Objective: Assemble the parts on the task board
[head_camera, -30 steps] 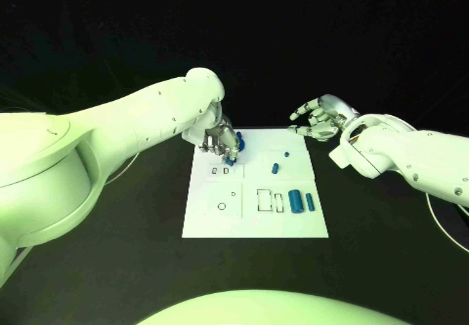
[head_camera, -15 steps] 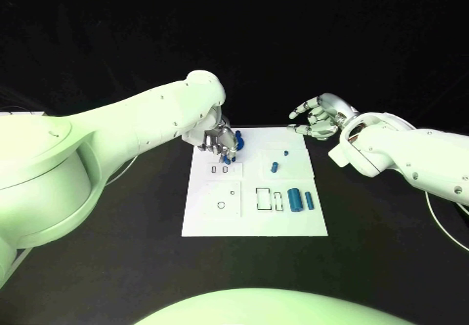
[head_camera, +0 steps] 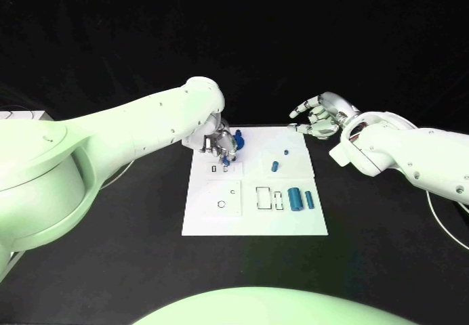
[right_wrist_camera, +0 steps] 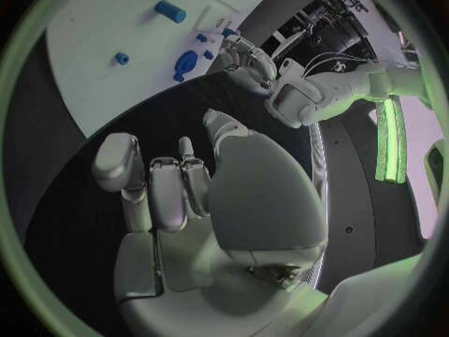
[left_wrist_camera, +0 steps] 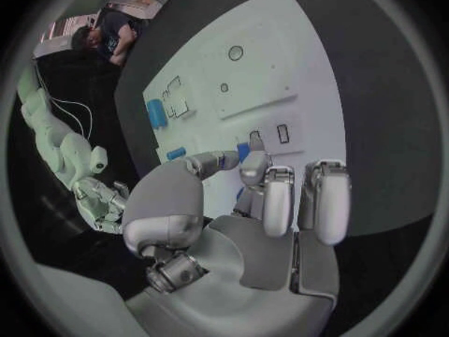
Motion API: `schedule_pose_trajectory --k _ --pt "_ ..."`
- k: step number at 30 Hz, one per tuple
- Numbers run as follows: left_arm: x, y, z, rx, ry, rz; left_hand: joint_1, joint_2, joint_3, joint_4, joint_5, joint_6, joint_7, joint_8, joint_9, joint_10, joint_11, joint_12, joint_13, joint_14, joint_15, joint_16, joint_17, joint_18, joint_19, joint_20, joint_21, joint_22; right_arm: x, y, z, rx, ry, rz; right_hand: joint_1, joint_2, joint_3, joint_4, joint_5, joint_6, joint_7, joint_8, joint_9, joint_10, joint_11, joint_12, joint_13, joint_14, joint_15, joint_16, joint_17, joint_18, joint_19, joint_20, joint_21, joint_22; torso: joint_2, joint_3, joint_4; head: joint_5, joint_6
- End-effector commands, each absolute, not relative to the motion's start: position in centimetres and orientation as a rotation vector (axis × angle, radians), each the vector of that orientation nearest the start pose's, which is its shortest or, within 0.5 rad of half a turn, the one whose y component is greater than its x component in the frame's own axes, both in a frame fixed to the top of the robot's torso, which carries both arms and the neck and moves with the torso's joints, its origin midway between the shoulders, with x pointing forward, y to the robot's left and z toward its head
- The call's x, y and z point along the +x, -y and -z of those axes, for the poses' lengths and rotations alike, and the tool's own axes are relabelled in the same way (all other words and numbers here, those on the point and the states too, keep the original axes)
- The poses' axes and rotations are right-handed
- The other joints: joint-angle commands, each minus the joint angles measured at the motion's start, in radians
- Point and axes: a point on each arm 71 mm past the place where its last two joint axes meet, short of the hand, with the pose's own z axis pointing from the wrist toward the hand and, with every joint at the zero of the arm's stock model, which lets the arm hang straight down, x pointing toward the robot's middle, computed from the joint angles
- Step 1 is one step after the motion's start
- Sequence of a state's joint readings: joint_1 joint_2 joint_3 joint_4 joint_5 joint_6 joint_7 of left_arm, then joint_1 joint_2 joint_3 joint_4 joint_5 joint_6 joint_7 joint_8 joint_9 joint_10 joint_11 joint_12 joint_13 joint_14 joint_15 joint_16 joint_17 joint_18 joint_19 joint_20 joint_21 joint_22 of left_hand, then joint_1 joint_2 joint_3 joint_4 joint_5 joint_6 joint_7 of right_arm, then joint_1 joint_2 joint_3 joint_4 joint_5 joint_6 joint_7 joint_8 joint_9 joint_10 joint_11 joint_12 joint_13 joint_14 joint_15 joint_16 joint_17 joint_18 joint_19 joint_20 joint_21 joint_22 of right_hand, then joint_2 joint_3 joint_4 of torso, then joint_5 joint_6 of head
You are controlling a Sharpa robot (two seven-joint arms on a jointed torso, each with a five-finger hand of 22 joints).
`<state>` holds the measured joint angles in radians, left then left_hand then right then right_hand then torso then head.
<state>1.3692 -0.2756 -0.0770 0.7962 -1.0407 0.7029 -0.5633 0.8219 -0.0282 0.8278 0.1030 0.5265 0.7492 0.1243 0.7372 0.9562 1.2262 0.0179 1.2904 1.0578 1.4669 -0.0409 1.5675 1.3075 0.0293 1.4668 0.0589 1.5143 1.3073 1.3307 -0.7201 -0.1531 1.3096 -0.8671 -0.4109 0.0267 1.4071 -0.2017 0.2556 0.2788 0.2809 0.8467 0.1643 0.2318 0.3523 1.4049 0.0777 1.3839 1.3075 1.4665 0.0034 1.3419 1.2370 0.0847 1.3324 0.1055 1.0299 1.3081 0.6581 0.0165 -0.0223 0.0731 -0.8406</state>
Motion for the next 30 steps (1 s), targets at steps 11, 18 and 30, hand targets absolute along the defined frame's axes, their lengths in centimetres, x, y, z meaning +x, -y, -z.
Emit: schedule_pose_trajectory --k 11,18,30 --pt "57.7 -12.6 19.8 0.098 -2.611 0.129 0.001 0.013 0.245 -0.257 0.011 0.036 -0.033 0.001 0.004 0.007 -0.004 0.001 0.000 0.104 -0.009 0.003 0.263 -0.002 0.032 -0.005 0.006 0.165 53.6 20.9 16.7 0.313 -1.641 -0.847 -0.010 -0.001 0.005 0.000 -0.002 -0.004 0.000 0.005 0.001 -0.005 0.000 -0.006 0.074 0.018 -0.002 -0.006 0.000 0.019 0.007 0.001 -0.007 0.015 0.001 0.0006 -0.0018 0.004 0.002" --pt "57.6 -12.7 20.2 0.104 -2.624 0.122 0.001 0.013 0.243 -0.257 0.012 0.036 -0.033 0.001 0.005 0.007 -0.005 0.001 0.000 0.104 -0.010 0.003 0.263 -0.002 0.031 -0.005 0.006 0.164 53.6 21.0 16.7 0.313 -1.641 -0.847 -0.010 -0.001 0.005 0.000 -0.002 -0.004 0.000 0.005 0.001 -0.005 0.000 -0.006 0.074 0.018 -0.002 -0.006 0.000 0.019 0.007 0.001 -0.007 0.015 0.001 0.0004 -0.0035 0.004 0.000" --pt "57.5 -13.2 20.5 0.110 -2.651 0.105 0.003 0.012 0.241 -0.259 0.019 0.038 -0.035 0.000 0.007 0.009 -0.006 0.002 0.002 0.104 -0.011 0.003 0.263 -0.002 0.030 -0.005 0.005 0.162 53.7 21.0 16.7 0.313 -1.641 -0.846 -0.010 -0.001 0.005 0.000 -0.002 -0.004 0.000 0.005 0.001 -0.005 0.000 -0.006 0.074 0.018 -0.002 -0.006 0.000 0.019 0.007 0.001 -0.007 0.015 0.002 0.0014 -0.0022 0.004 -0.002"
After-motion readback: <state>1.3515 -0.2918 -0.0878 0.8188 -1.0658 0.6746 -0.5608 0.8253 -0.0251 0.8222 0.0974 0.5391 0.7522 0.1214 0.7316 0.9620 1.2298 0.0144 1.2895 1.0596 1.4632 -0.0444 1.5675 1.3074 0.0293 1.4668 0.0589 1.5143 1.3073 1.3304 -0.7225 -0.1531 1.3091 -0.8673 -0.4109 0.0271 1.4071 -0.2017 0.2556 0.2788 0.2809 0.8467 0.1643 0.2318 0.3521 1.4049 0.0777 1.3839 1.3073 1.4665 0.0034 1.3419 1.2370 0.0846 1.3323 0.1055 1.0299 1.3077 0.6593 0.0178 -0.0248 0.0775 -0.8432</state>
